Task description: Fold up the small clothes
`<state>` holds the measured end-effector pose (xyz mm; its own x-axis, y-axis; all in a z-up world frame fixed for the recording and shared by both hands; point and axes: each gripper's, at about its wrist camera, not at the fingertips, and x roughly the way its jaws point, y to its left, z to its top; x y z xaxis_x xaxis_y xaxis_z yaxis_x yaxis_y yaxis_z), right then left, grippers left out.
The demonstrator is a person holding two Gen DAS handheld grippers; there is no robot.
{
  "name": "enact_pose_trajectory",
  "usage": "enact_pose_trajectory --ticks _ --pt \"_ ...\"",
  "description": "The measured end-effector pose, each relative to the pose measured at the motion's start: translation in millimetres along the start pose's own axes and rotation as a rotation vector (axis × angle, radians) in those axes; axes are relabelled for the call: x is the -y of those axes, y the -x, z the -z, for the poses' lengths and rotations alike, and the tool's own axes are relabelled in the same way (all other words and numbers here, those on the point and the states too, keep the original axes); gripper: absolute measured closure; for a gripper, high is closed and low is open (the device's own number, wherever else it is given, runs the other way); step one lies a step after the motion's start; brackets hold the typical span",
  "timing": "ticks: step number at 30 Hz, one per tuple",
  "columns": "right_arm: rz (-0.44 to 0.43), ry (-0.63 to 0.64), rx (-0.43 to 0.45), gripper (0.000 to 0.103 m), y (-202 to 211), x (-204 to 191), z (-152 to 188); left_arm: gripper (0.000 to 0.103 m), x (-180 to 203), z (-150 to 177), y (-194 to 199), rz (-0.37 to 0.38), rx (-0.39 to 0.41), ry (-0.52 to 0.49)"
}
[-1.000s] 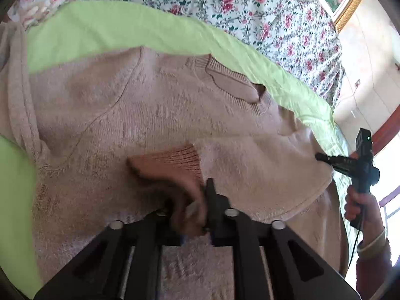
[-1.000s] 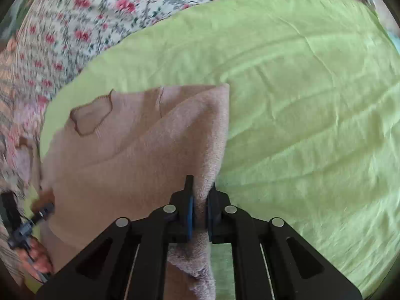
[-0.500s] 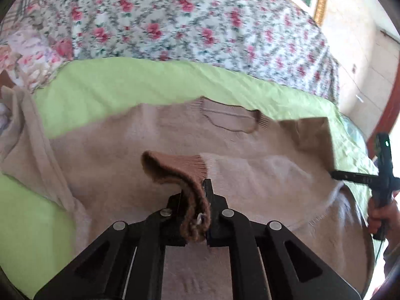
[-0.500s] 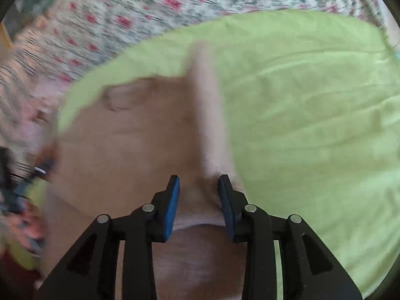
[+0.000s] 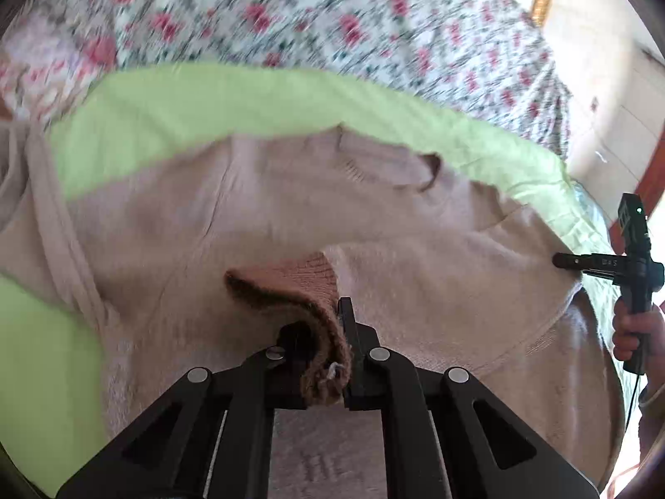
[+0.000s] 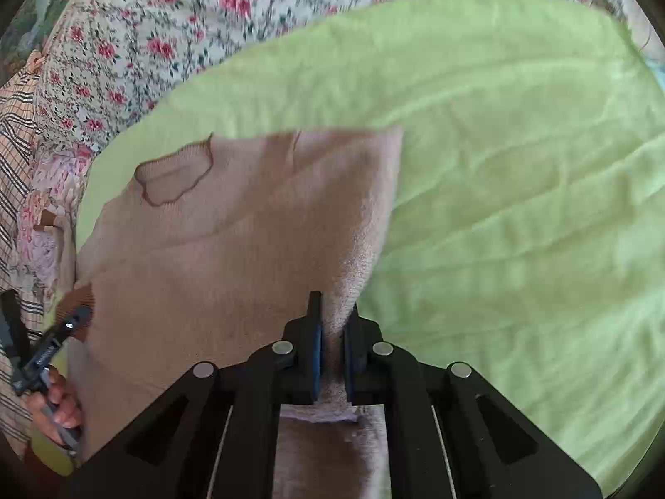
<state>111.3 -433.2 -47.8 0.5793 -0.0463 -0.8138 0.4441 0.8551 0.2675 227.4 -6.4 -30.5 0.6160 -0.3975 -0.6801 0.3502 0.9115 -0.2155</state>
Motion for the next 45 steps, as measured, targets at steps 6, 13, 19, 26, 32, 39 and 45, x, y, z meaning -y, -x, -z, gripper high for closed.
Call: enact_pose_trajectory --ticks 6,13,19,26,32,39,45 --pt "0.192 0.068 0.029 0.078 12.3 -21.5 5.0 0.088 -10.2 7.9 -18.0 -0.047 -0.095 0.019" --pt "0.004 0.127 0.012 0.073 20.7 -66.3 24.3 0.081 -22.7 20.1 4.4 -0.060 -0.089 0.060" --pt "-0.072 0.061 -0.009 0.071 24.0 -58.2 35.6 0.071 -48.6 24.8 41.8 -0.082 -0.056 0.110" --pt "-0.197 0.105 0.017 0.061 45.1 -92.4 53.9 0.031 -109.9 -30.2 58.5 -0.232 0.004 0.219" --pt "-0.271 0.149 -0.036 0.061 35.5 -123.5 66.9 0.021 -176.6 -98.0 14.3 -0.409 -0.043 0.274" --pt "-0.302 0.128 -0.064 0.061 29.0 -124.5 70.0 0.029 -278.1 -134.5 -28.5 -0.553 -0.133 0.427" --pt "-0.304 0.116 -0.080 0.061 24.3 -126.4 74.0 0.099 -283.8 -122.3 -9.9 -0.471 -0.055 0.412"
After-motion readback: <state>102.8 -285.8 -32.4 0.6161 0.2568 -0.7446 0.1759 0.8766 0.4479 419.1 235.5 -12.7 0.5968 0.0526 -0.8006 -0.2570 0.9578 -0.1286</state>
